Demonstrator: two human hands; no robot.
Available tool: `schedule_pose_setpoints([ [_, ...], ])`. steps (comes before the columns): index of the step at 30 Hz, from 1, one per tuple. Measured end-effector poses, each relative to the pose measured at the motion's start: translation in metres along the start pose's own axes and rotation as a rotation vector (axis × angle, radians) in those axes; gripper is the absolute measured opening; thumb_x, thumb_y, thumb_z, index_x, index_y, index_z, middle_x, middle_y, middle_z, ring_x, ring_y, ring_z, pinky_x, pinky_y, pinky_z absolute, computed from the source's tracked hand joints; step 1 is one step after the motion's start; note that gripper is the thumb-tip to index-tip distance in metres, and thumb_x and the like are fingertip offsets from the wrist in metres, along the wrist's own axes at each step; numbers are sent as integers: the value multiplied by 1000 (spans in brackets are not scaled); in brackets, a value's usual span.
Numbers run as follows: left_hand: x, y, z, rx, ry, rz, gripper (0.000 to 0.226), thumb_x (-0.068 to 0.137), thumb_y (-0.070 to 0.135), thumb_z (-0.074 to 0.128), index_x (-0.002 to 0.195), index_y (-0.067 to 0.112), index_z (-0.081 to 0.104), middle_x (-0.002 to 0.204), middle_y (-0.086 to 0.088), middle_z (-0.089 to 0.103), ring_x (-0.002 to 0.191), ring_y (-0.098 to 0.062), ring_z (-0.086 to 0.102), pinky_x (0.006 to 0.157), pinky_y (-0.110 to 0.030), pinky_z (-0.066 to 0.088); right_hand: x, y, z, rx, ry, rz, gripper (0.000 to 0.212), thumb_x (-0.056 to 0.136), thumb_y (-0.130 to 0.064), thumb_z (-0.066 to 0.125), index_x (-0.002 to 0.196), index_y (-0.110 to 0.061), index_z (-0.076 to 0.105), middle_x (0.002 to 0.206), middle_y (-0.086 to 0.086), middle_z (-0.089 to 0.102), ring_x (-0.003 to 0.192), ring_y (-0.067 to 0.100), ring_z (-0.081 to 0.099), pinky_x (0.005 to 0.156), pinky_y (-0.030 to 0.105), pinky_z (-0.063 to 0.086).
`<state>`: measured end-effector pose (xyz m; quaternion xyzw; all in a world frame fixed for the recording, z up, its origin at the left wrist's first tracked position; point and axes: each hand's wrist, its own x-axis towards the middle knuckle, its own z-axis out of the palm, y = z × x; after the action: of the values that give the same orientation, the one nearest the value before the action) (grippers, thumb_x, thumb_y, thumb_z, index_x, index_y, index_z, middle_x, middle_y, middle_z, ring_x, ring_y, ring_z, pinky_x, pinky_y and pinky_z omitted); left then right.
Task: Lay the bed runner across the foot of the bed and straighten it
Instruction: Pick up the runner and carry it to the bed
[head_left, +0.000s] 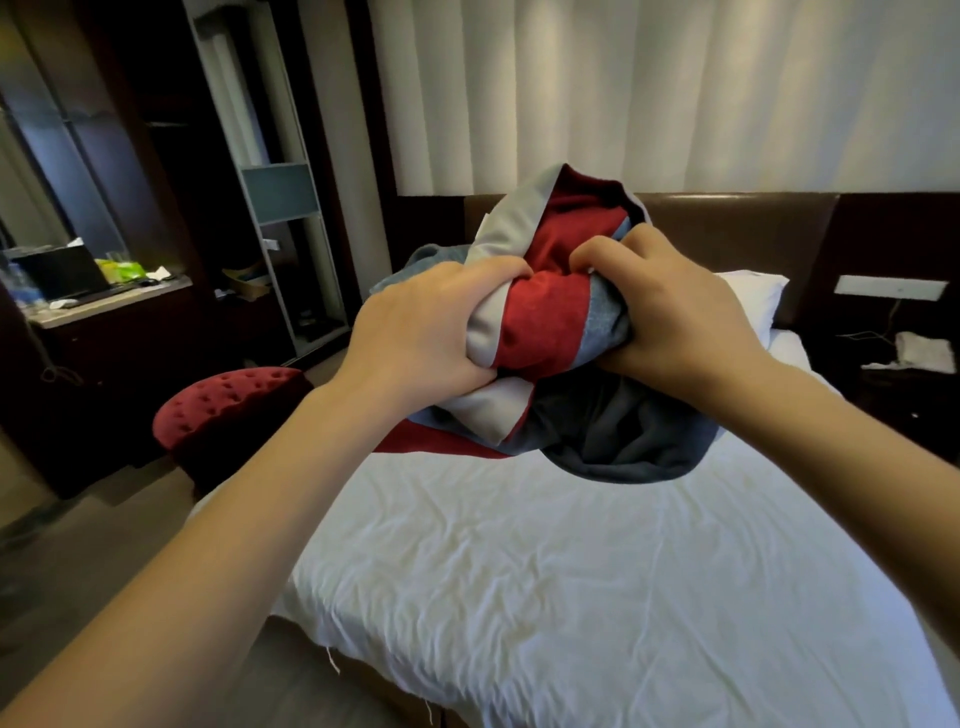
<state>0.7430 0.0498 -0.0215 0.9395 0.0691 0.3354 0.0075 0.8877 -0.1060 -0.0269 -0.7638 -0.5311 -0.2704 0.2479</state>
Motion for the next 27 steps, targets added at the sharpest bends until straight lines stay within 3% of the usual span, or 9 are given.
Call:
schedule_pose_setpoints([
  [8,48,-77,50,-74,-10,56,63,64,48,71,123,45,50,99,11,62,91,-17,60,65,-34,50,54,18,61,-50,-23,78,53,69,-27,72,117,-24,51,104,6,45,88,31,53,66,46,51],
  [17,114,-139,139,-123,-56,77,63,65,44,72,124,46,48,105,14,63,97,-15,58,66,-32,49,107,85,138,-86,-51,104,54,68,-29,72,117,-25,50,105,7,44,87,31,53,64,45,51],
  [21,138,-161,184,-139,-87,61,64,65,44,72,124,45,50,99,14,61,94,-15,58,64,-28,42,121,121,178,-70,-70,114,52,69,-30,71,116,-25,49,104,6,45,89,30,52,63,46,51],
  [27,159,-194,251,-218,-210,26,63,62,47,65,123,48,47,99,11,61,92,-17,58,66,-39,51,131,157,239,-90,-152,203,49,70,-29,69,114,-28,49,103,3,44,85,28,52,58,40,49],
])
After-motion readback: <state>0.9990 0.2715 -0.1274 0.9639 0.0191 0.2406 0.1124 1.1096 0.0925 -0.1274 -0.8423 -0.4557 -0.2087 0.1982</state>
